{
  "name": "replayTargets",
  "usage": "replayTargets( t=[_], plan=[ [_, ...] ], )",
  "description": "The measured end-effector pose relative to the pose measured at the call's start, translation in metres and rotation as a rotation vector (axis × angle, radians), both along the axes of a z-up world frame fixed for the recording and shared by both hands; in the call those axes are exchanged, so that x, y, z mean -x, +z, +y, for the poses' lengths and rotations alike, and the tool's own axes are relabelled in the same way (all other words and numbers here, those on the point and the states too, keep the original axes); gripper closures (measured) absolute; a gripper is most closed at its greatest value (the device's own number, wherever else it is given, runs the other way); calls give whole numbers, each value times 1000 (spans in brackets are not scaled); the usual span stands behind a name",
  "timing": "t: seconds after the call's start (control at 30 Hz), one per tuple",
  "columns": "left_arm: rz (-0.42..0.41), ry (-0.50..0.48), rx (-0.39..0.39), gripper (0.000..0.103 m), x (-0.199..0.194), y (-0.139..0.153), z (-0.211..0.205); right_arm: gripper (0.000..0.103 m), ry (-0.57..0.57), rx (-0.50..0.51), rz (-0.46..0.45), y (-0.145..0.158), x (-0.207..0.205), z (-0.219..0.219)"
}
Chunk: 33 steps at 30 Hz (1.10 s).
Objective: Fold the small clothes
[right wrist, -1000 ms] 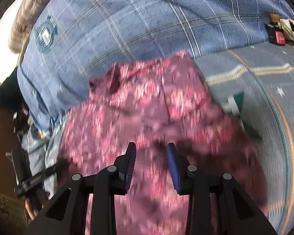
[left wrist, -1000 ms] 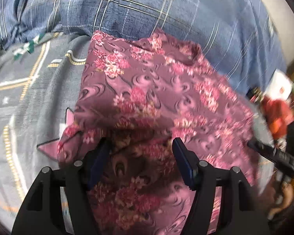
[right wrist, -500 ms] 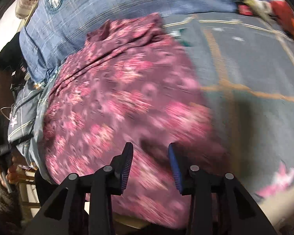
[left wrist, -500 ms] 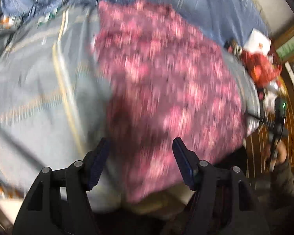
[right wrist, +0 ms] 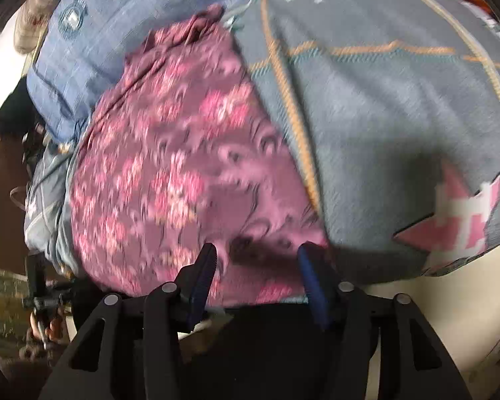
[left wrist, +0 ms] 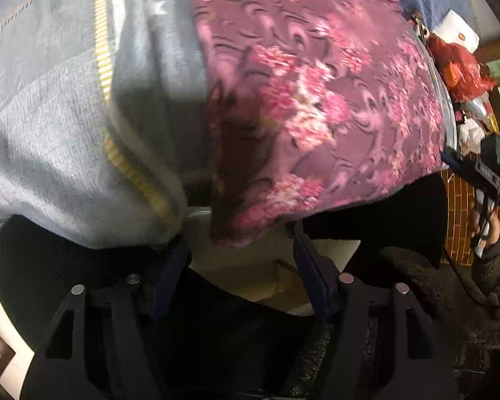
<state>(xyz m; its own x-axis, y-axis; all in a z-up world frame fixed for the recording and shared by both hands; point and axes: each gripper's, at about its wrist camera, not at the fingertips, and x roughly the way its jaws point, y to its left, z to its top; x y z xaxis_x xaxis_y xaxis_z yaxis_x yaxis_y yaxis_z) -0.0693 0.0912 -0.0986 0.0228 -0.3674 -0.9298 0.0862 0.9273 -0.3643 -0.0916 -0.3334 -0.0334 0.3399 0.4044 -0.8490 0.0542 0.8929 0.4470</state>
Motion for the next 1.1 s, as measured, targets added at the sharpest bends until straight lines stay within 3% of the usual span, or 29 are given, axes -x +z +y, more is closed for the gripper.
replayTargets(
  t=[0.1,0.13,0.17,0.2,0.23,0.27,0.33,0.47,0.6,0.63,0.7,0.73,0.77,0.87,0.93,0.97,1.03,1.1],
  plan=[
    [5,48,22,38,-8,-8,8,49,26,-51,-10,-2,1,5],
    [-4,61,48,43,-9,-9,9,49,29,-58,-16,-2,0,6],
    [-12,65,71,52,-7,-9,13,52,35,-63,-20,-1,0,8],
    [-10,60,93,82,-7,-9,13,55,49,-63,-22,-1,0,10],
    [1,47,109,96,-7,-10,9,71,63,-57,-17,-2,-1,13],
    [3,36,119,99,-6,-10,7,98,82,-52,-12,-2,-1,16],
    [-19,25,111,99,-3,-4,5,103,124,-34,-12,0,0,23],
    [-88,-32,172,99,3,23,-3,103,179,-68,-99,21,4,33],
    [-128,-63,154,99,-1,30,-9,97,200,-54,-158,41,1,37],
    [-116,-61,152,99,-3,25,-10,93,174,-29,-152,41,-1,31],
    [-76,-48,138,99,-9,11,-10,75,116,12,-106,34,-5,16],
    [-63,-43,139,99,-8,7,-13,61,77,36,-85,30,-6,9],
    [-51,-35,132,99,-10,2,-14,56,49,55,-66,26,-5,3],
    [-36,-27,125,97,-12,-2,-10,56,23,101,-30,14,-1,-6],
    [-23,-19,141,84,-13,-5,-7,50,19,123,-11,7,0,-6],
    [-20,-9,140,83,-14,-6,-5,47,20,116,-1,0,0,-5],
    [0,4,148,85,-15,-11,-6,46,19,122,-10,-5,1,-6],
    [-6,-3,148,99,-14,-10,-7,55,58,156,-48,-2,4,1]
  ],
)
